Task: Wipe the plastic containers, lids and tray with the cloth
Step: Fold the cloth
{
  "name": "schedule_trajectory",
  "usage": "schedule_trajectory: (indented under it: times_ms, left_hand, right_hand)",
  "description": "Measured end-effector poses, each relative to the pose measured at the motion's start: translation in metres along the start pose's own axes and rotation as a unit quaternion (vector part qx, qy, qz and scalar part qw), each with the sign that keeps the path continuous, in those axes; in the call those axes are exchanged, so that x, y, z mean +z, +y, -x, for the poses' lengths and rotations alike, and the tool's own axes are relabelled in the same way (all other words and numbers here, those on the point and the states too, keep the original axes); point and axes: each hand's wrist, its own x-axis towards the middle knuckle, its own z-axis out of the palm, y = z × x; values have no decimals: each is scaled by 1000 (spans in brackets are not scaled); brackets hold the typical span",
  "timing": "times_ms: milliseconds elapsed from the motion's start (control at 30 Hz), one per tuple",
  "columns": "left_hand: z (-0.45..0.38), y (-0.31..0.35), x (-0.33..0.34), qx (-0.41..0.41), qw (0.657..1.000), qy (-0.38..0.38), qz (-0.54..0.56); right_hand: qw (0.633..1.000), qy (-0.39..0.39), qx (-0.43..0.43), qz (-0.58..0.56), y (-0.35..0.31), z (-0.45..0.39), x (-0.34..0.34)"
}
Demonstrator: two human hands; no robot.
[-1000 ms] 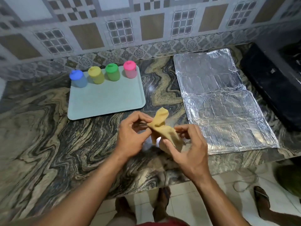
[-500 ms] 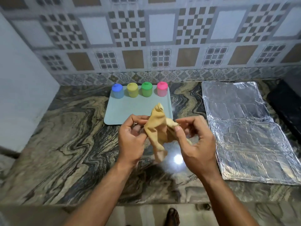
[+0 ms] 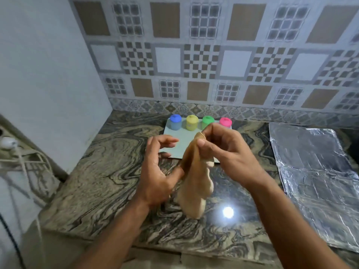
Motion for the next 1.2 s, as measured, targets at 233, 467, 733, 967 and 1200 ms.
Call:
schedule_trajectory:
  times_ms: [233, 467, 733, 967, 1200]
  left_hand:
    - [-33, 38, -49, -62, 987, -124, 76]
    - [-48, 64, -100, -54, 987, -144, 40]
    - [-50, 81, -165, -55, 988, -119, -86]
    - [-49, 95, -230, 32, 975, -9, -221]
    - [-78, 110, -303, 65, 914, 111, -384]
  right_hand:
    - [985, -168, 35, 8, -46, -43, 19]
    - [978, -194, 0, 76, -83, -66, 36]
    - [975, -214, -33, 40, -85, -103, 68]
    - [955, -223, -125, 151, -90, -152, 117]
    - [927, -193, -233, 220, -120, -231, 187]
